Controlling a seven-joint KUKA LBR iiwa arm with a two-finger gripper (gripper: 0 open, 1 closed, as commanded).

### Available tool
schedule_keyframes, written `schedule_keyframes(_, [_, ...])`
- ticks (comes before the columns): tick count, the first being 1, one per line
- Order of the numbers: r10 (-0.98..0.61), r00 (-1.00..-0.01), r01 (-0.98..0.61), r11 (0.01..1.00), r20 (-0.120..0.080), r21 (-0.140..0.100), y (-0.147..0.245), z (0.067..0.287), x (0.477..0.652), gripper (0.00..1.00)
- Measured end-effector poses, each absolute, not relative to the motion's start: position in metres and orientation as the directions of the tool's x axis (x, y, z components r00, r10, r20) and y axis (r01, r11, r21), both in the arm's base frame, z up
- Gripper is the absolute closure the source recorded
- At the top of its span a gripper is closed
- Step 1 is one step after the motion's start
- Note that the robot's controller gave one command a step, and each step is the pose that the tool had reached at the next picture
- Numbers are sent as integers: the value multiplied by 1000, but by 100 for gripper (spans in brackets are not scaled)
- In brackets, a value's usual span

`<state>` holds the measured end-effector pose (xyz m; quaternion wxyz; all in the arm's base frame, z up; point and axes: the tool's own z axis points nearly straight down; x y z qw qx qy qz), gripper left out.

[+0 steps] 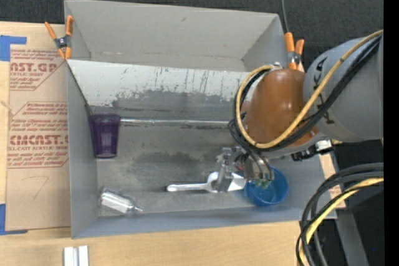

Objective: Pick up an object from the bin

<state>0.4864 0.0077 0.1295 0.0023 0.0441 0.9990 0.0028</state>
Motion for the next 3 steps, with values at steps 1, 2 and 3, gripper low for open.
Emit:
schedule_keyframes(1, [88,-996,88,996,-5,6,8,136,486,100])
schedule_keyframes(2, [88,-996,88,996,-1,6,8,142,486,100])
schedule_keyframes(3, [88,-996,88,996,-1,6,8,154,485,100])
